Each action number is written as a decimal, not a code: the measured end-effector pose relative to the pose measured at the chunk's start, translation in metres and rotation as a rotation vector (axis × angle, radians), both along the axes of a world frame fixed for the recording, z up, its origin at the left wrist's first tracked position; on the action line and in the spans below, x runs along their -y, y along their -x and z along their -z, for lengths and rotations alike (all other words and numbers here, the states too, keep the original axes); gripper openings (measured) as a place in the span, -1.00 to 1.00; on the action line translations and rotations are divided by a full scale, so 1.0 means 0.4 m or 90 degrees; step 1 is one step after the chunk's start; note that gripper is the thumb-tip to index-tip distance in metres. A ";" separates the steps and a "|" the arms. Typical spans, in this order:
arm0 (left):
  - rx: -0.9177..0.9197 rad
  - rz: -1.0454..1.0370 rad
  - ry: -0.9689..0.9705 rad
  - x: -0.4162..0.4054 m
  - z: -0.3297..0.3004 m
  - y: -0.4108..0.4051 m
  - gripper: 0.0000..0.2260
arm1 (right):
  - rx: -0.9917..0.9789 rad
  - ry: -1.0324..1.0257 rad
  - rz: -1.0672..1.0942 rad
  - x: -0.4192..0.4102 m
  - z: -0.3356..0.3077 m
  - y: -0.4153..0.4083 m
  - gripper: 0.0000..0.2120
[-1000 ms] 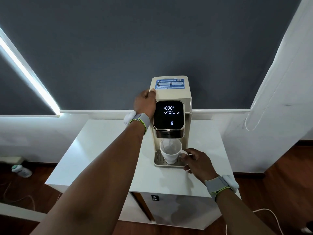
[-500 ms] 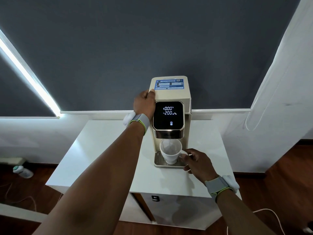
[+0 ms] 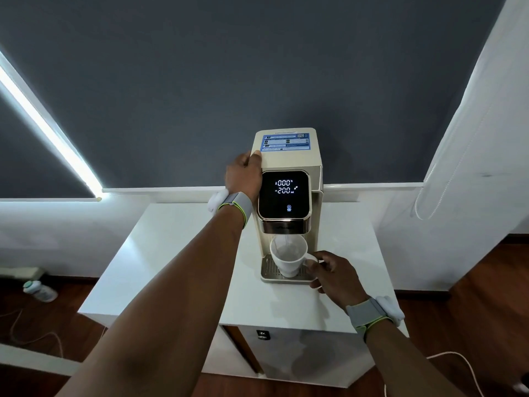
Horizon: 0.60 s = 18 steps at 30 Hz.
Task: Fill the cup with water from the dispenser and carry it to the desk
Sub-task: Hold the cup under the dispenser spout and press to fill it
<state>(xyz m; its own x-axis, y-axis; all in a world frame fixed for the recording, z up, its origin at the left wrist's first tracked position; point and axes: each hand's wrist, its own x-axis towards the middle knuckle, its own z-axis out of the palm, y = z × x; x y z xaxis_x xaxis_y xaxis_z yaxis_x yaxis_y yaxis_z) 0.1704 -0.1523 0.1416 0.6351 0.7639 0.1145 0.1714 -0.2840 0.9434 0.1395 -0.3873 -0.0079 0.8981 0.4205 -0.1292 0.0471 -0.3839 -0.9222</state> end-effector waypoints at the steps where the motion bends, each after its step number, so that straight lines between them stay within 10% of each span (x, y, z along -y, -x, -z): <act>1: -0.001 0.000 0.000 0.000 0.000 0.000 -0.73 | -0.001 0.000 0.000 0.000 0.000 -0.001 -0.90; 18: 0.007 0.012 0.000 -0.001 0.006 -0.005 -0.75 | 0.007 0.006 -0.005 0.001 0.003 -0.003 -0.95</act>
